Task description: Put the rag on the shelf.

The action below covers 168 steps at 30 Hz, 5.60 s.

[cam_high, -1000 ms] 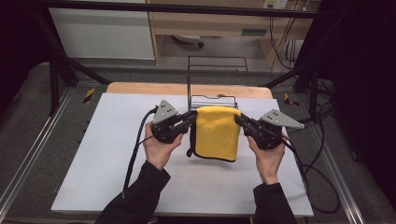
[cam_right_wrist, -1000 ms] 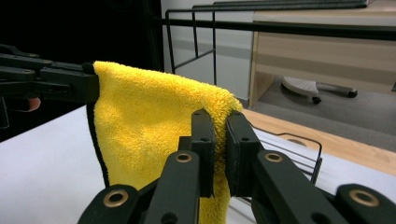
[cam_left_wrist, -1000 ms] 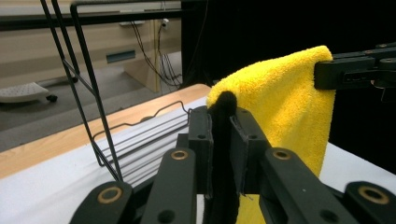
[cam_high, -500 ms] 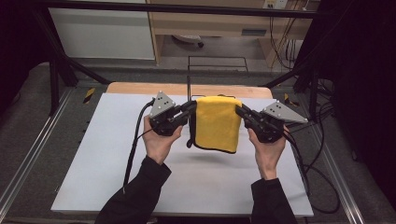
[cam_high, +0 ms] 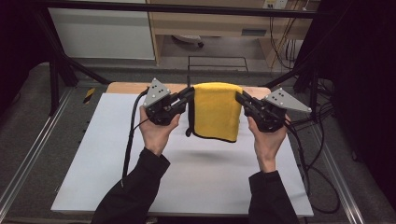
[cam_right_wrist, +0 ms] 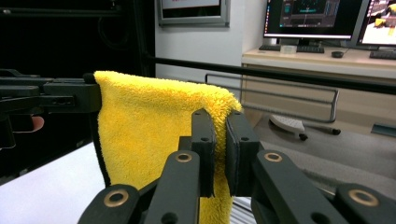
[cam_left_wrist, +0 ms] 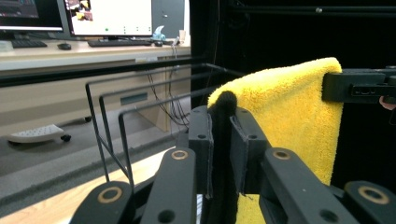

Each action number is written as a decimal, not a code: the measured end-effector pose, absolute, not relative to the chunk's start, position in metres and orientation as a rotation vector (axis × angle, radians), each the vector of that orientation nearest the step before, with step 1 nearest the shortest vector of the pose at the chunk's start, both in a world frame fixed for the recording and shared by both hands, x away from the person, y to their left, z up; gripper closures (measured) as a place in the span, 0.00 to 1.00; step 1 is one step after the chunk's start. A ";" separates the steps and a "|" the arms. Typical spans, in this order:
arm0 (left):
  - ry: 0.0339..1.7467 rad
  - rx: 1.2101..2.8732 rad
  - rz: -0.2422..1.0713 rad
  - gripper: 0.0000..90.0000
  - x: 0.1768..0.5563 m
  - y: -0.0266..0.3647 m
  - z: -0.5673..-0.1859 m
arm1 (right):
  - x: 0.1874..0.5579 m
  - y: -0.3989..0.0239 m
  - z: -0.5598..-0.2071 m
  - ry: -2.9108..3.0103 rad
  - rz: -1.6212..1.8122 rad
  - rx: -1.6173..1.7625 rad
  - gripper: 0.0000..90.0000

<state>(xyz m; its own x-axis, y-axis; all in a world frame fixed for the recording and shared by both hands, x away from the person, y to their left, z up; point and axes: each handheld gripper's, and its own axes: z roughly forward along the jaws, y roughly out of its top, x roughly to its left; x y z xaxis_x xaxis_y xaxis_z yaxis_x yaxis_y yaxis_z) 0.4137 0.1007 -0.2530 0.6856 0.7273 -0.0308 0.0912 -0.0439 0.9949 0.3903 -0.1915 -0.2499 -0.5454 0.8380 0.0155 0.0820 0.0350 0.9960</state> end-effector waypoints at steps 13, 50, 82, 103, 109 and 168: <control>0.669 1.507 0.620 0.88 0.424 0.101 -0.219 | 0.398 -0.189 -0.214 1.645 1.570 0.902 0.93; 0.622 1.425 0.660 0.88 0.461 0.099 -0.144 | 0.434 -0.186 -0.139 1.547 1.571 0.852 0.93; 0.614 1.382 0.751 0.88 0.499 0.092 -0.116 | 0.479 -0.182 -0.114 1.476 1.600 0.845 0.93; 0.627 1.389 0.765 0.88 0.539 0.092 -0.125 | 0.521 -0.180 -0.117 1.498 1.564 0.849 0.93; 0.608 1.426 0.776 0.88 0.541 0.092 -0.132 | 0.524 -0.181 -0.124 1.515 1.550 0.852 0.93; 0.579 1.693 0.616 0.87 0.487 0.091 -0.210 | 0.471 -0.205 -0.213 1.736 1.503 0.894 0.92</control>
<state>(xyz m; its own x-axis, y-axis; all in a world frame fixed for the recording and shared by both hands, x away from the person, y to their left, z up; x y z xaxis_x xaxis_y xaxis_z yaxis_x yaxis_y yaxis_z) 0.4870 0.0912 -0.2103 0.7375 0.6689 0.0931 0.0515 -0.1932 0.9798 0.4709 -0.2052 -0.2130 -0.5448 0.8372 -0.0481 0.0722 0.1040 0.9920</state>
